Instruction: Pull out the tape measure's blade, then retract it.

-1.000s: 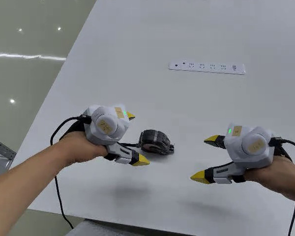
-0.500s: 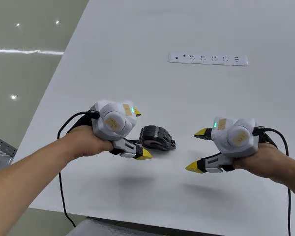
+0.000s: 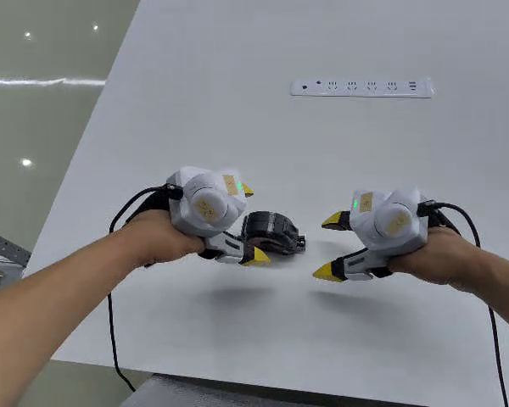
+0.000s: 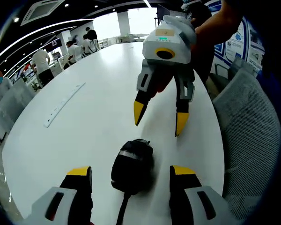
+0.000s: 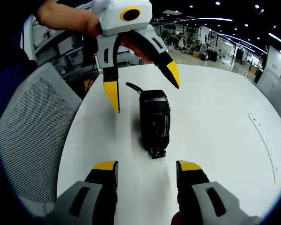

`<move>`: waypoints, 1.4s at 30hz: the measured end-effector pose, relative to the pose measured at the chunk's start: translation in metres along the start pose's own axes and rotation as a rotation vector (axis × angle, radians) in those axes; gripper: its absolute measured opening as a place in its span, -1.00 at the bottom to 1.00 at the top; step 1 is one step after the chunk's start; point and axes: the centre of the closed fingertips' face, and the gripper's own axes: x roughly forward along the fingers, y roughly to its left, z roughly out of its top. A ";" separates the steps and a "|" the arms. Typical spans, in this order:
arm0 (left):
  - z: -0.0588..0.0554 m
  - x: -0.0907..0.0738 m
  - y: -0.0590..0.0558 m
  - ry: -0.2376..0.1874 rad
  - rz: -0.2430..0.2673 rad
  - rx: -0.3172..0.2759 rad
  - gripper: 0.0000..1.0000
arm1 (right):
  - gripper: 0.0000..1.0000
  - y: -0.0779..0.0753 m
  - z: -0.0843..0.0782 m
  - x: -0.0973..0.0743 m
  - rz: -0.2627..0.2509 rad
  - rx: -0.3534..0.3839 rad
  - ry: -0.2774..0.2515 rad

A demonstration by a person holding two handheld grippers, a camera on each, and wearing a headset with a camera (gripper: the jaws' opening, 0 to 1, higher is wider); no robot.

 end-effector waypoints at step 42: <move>-0.001 0.025 -0.003 0.066 -0.084 0.134 -0.22 | -0.67 -0.014 -0.001 0.040 0.046 -0.084 -0.001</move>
